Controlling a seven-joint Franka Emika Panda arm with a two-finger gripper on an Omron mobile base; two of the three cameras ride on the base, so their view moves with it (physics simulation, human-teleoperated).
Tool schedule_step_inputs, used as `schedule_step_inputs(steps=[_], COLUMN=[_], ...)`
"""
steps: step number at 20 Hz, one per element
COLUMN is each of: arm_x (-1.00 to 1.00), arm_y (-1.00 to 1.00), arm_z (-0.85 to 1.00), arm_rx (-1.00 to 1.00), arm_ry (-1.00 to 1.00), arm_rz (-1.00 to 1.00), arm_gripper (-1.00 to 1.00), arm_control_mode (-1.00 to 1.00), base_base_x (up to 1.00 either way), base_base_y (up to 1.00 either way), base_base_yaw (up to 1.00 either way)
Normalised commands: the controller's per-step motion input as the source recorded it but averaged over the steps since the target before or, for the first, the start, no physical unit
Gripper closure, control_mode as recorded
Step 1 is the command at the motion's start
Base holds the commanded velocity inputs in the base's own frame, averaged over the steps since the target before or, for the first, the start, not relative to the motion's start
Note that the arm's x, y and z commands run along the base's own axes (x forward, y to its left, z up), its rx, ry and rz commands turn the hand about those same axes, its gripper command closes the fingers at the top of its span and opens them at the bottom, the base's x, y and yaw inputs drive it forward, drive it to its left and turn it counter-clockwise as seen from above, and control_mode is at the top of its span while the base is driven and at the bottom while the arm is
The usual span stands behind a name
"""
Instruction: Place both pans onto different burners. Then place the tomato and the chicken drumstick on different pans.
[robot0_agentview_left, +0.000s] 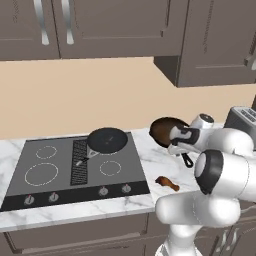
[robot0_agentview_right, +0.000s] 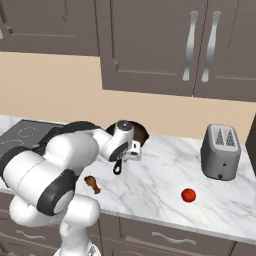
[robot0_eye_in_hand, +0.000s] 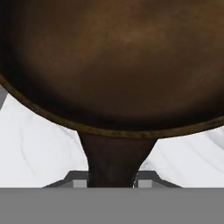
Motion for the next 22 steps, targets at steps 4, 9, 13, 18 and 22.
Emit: schedule_step_inputs(steps=[4, 9, 13, 18, 22], arm_x=[-0.19, -0.15, -0.14, -0.13, -0.08], arm_y=[0.24, 0.4, 0.4, 0.34, 0.28], arm_z=[0.37, 0.27, 0.22, 0.17, 0.11], arm_rx=[-0.12, -0.11, -0.08, -0.05, -0.01], arm_ry=[-0.05, 0.09, 0.17, 0.16, 0.13], arm_rz=[0.27, 0.31, 0.35, 0.36, 0.39], arm_gripper=[1.0, 1.0, 1.0, 1.0, 1.0], arm_control_mode=[-1.0, -1.0, -1.0, -1.0, -1.0], base_base_x=[0.0, 0.0, 0.0, 0.0, 0.0], base_base_y=[0.0, 0.0, 0.0, 0.0, 0.0], base_base_yaw=[0.0, 0.0, 0.0, 0.0, 0.0])
